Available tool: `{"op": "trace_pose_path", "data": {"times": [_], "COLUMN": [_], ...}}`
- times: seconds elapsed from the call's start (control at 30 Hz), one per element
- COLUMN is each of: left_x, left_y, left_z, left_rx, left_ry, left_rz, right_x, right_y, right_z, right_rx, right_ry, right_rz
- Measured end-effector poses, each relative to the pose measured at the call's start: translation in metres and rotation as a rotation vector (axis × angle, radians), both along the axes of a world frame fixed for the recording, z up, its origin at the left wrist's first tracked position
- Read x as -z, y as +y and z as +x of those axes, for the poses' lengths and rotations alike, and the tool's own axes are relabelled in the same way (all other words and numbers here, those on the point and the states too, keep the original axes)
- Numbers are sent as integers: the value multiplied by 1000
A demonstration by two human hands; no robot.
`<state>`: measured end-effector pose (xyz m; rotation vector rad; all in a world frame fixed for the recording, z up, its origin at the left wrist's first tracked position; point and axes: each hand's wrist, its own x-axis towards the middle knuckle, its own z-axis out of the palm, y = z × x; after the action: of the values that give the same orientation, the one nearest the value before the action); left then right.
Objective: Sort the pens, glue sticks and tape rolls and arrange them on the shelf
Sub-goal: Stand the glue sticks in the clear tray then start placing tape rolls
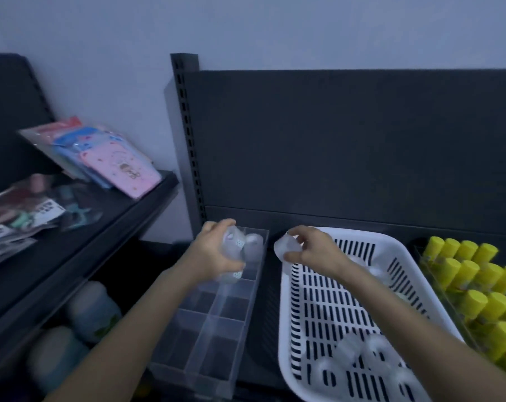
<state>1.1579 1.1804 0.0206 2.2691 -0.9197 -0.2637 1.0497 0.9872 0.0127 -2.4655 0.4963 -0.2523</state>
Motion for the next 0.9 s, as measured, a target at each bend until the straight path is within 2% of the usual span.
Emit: {"op": "trace_pose_path", "data": {"times": [0.1,0.33,0.5,0.7,0.9], "left_x": [12,34,36,33,30], "left_y": [37,64,57,48,43], "left_z": [18,42,53,60,58], "left_rx": [-52,21,85,184,214], "left_ry": [19,107,104,80,19], "left_rz": [21,31,58,143,231], "right_x": [2,23,26,33,40], "right_y": [27,57,64,64,61], "right_z": [40,89,99,97,93], "right_rx": [-66,-160,-192,-230,-223], "right_ry": [30,370,380,381,408], "right_rz": [-83,-415,-639,-672,-544]}}
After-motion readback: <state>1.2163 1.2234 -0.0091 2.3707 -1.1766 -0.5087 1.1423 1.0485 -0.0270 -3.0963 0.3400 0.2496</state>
